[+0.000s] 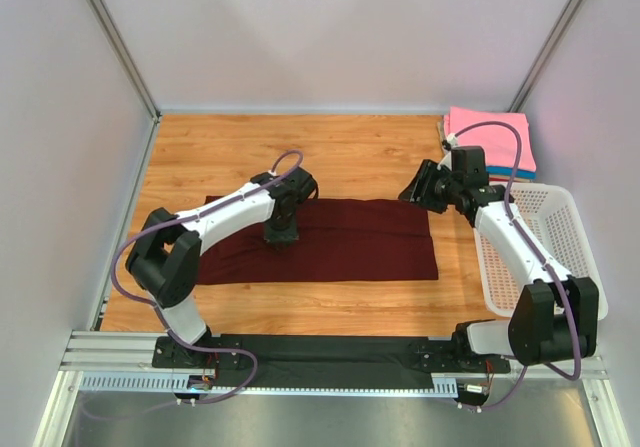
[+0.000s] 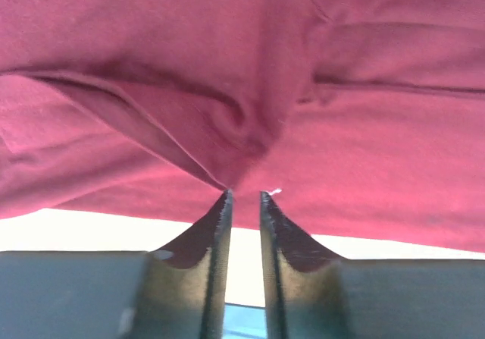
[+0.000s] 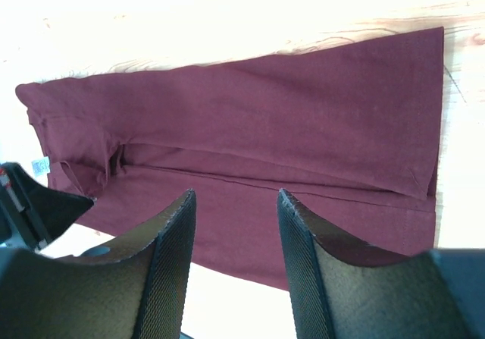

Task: Fold and stack the t-shirts
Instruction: Fold the tshirt

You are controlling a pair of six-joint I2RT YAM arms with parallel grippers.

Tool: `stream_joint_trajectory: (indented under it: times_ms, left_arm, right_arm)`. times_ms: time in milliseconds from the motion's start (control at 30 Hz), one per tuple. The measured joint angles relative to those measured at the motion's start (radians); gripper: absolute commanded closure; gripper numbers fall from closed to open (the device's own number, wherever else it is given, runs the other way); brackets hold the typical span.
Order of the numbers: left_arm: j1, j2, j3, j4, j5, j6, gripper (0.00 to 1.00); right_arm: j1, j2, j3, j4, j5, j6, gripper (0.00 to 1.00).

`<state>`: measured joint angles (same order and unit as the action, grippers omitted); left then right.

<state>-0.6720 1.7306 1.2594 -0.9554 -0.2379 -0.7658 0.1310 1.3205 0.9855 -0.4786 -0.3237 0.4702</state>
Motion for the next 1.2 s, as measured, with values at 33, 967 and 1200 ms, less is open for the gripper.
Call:
stream_joint_trajectory:
  times_ms: [33, 967, 1200]
  left_arm:
    - [-0.01, -0.01, -0.003, 0.004, 0.001, -0.002, 0.69]
    - [0.835, -0.297, -0.379, 0.296, 0.527, 0.208, 0.58]
    - [0.824, -0.364, -0.394, 0.307, 0.455, 0.195, 0.53]
  right_arm:
    - [0.003, 0.002, 0.0, 0.0, 0.0, 0.0, 0.5]
    - [0.68, 0.784, 0.644, 0.053, 0.108, 0.25, 0.71]
    - [0.706, 0.985, 0.816, 0.079, 0.057, 0.209, 0.72]
